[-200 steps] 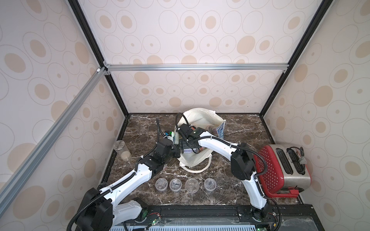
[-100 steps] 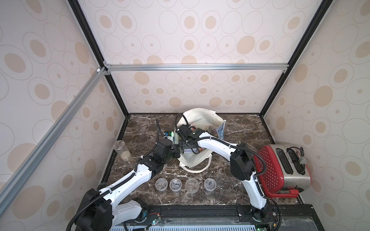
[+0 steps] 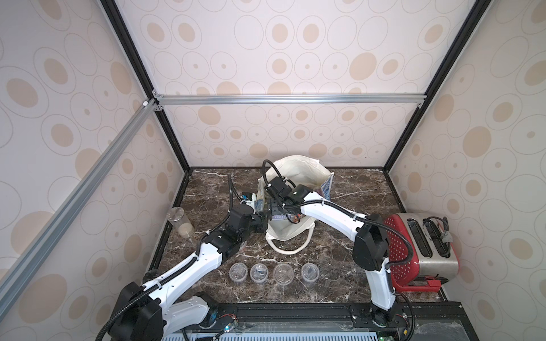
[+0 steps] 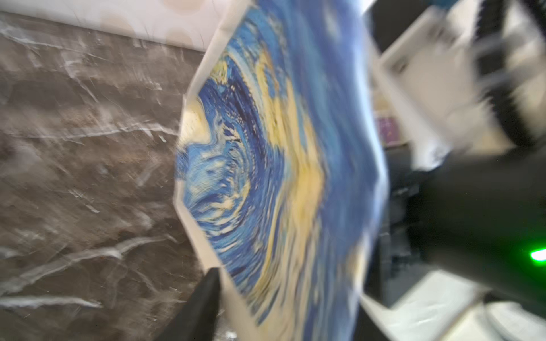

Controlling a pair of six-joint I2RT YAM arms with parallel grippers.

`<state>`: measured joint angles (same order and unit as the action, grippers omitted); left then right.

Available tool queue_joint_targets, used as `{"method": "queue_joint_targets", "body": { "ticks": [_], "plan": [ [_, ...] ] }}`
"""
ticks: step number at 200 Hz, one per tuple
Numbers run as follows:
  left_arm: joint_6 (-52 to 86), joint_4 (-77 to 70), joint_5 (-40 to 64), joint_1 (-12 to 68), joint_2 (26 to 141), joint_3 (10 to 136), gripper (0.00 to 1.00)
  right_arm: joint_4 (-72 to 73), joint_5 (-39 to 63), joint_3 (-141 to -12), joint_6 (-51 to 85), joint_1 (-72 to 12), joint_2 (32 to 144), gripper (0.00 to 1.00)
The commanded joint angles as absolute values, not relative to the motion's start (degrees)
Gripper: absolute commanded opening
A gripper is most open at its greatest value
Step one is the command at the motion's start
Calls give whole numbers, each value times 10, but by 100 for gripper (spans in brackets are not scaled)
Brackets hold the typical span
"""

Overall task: Take out the seed jars from the canvas bag
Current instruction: Pick up the seed jar from the canvas bag.

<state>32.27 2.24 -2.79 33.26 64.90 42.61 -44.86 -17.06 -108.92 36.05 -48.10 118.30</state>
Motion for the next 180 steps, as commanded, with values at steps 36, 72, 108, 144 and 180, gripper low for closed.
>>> {"method": "queue_joint_targets", "body": {
  "ticks": [36, 72, 108, 144, 180],
  "plan": [
    [211, 55, -52, 334, 626, 535, 91, -442, -118, -1083, 365, -468, 1108, 73],
    [115, -13, 27, 334, 573, 517, 97, -432, -95, -1073, 365, -437, 1060, 73],
    [21, -116, 147, 334, 509, 458, 98, -414, -25, -1042, 382, -379, 1000, 72],
    [-46, -47, 186, 334, 533, 515, 98, -415, -7, -1021, 349, -355, 934, 72],
    [-54, -54, 233, 334, 568, 528, 98, -438, -11, -1009, 326, -343, 872, 72]
  ]
}}
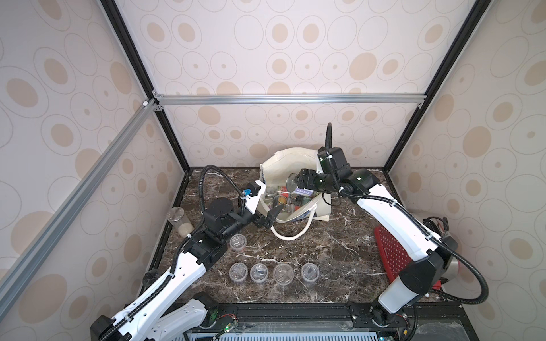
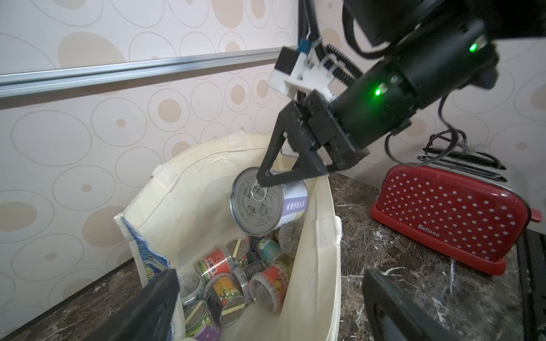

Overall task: Take out the seed jars from the canvas bag
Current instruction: Pick up the seed jar from the canvas bag, then place the seed jar at the center of the board.

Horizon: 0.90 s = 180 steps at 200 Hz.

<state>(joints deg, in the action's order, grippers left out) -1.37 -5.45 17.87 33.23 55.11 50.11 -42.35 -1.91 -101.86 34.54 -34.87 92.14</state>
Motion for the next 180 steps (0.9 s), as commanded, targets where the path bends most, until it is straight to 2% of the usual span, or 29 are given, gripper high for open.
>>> {"method": "queue_joint_targets", "body": {
  "ticks": [1, 32, 71, 103, 142, 180],
  "plan": [
    [-53, -55, 234, 334, 569, 528, 98, -439, -10, -1008, 326, -342, 870, 72],
    [-15, -75, 228, 334, 594, 529, 98, -473, 23, -976, 323, -308, 806, 72],
    [11, -81, 220, 334, 604, 518, 98, -537, -26, -894, 274, -290, 697, 71],
    [9, -63, 220, 334, 605, 503, 98, -574, -37, -796, 288, -286, 619, 71],
    [28, -44, 218, 334, 587, 474, 98, -516, 22, -621, 340, -285, 568, 70],
    [35, -46, 190, 334, 552, 441, 98, -386, 117, -492, 356, -285, 593, 70]
  ]
}}
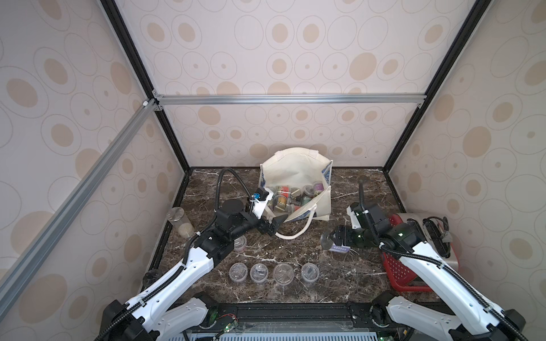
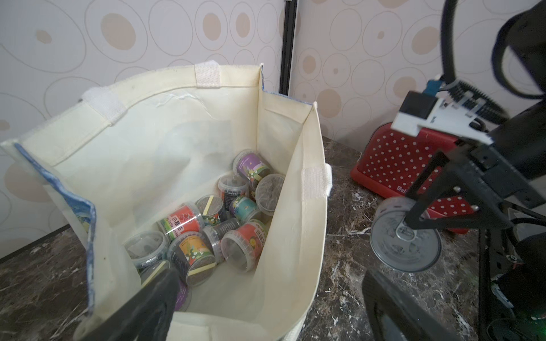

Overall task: Take out the seed jars from the canvas bag
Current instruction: Place the seed jar at the center of the board.

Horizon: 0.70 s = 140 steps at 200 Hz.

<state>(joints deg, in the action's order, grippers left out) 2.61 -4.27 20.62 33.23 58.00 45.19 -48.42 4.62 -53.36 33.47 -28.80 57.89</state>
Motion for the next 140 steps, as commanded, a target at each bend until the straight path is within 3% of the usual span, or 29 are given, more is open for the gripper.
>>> {"method": "queue_joint_targets", "body": {
  "ticks": [1, 52, 140],
  "plan": [
    [35, -47, 190, 334, 552, 441, 98, -382, 120, -489, 357, -285, 595, 70],
    [40, -43, 186, 334, 540, 423, 98, -296, 170, -458, 346, -285, 694, 70],
    [32, -36, 201, 334, 553, 416, 98, -239, 246, -394, 346, -240, 736, 73]
  ]
}}
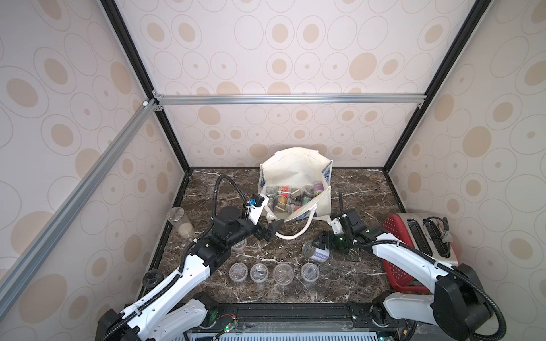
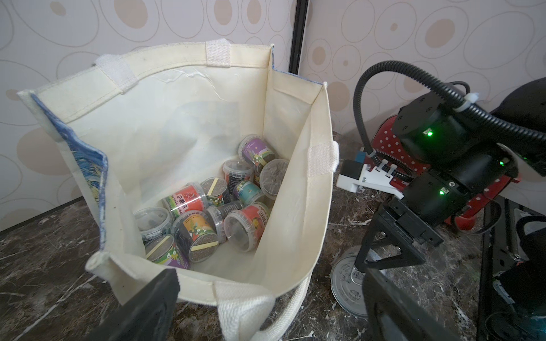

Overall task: Take out the seed jars from the canvas bag
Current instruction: Place the seed jar at the center of the board.

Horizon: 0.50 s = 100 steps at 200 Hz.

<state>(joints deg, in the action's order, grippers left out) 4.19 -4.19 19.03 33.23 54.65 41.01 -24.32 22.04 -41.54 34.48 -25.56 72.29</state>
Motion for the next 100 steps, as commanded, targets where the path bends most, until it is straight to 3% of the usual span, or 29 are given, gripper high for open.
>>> {"method": "queue_joint_targets", "body": {
  "ticks": [1, 75, 100],
  "plan": [
    [32, -36, 201, 334, 553, 415, 98, -239, 247, -393, 346, -240, 736, 73],
    [18, -15, 224, 334, 587, 426, 97, -283, 244, -387, 312, -194, 707, 91],
    [15, -20, 224, 334, 587, 424, 97, -307, 219, -388, 304, -188, 686, 92]
  ]
}}
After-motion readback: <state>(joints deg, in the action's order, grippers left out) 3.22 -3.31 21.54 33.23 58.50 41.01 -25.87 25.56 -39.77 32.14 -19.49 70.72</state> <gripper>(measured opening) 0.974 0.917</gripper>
